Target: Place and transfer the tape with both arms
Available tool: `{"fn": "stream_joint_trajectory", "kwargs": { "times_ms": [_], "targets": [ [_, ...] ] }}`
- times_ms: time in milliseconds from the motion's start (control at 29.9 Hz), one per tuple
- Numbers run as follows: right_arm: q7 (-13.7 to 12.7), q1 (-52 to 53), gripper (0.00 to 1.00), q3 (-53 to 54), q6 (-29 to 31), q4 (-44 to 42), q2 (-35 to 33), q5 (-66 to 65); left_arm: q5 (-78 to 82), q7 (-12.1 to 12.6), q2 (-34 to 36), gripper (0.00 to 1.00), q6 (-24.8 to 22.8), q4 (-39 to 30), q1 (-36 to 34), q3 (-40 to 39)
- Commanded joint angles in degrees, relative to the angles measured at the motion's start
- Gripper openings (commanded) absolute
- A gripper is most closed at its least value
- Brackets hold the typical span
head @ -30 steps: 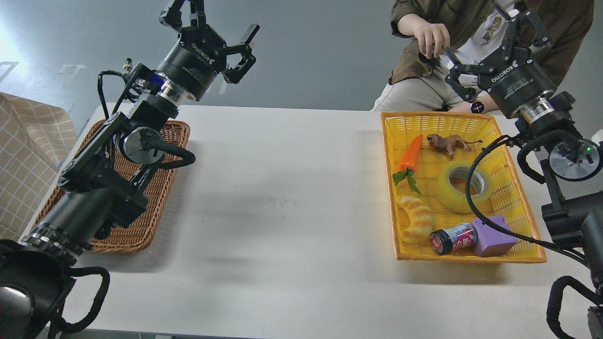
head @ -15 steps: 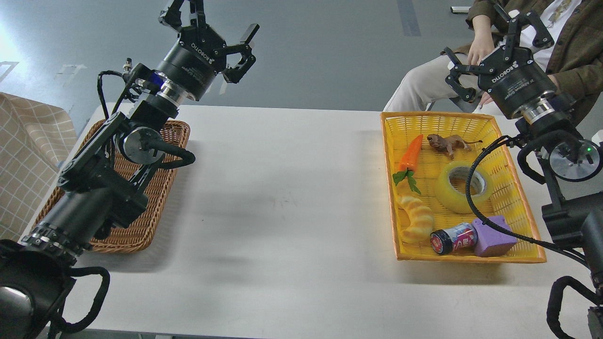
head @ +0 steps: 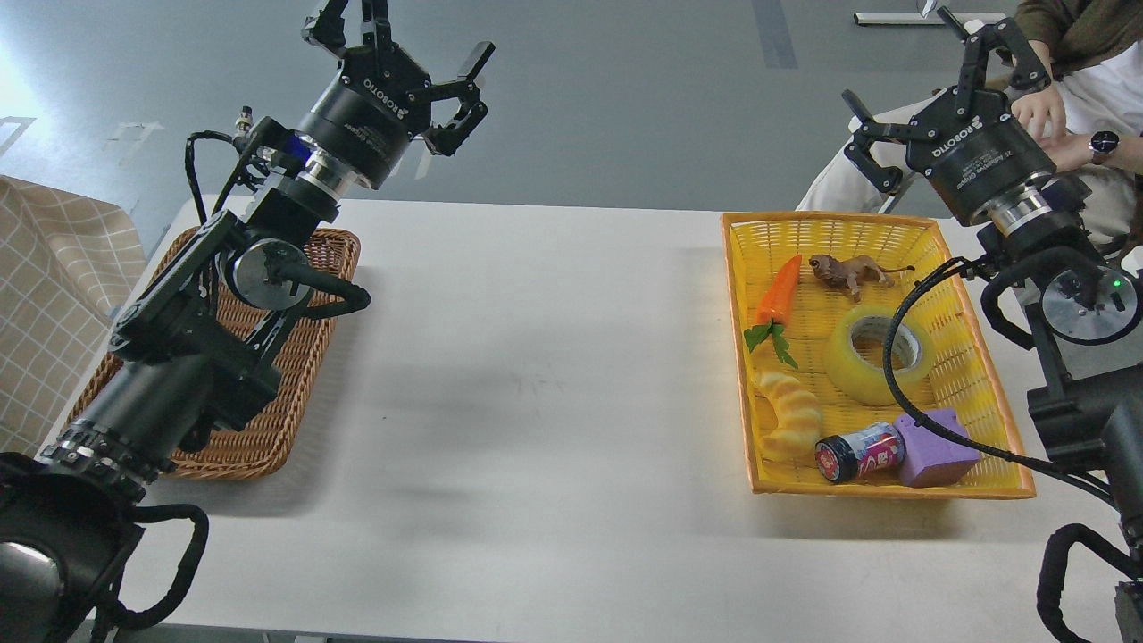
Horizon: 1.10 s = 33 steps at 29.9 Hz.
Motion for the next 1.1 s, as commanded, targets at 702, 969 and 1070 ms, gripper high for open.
{"fn": "stream_joint_trajectory", "kwargs": {
  "times_ms": [702,969,1070],
  "targets": [
    [0.0,0.0,1.0,-0.38,0.0,0.07,-1.45,-0.03,0.08,-0.04,-0.02,0.98,0.0,-0.01,-0.05,-0.05],
    [-0.09,0.0,1.0,-0.55,0.0,0.07,-1.36,-0.03,0.08,-0.13,-0.02,0.98,0.0,-0.01,-0.05,-0.05],
    [-0.09,0.0,1.0,-0.64,0.0,0.16,-1.36,-0.03,0.08,-0.13,-0.02,0.98,0.0,-0.01,-0.05,-0.05]
  ]
}}
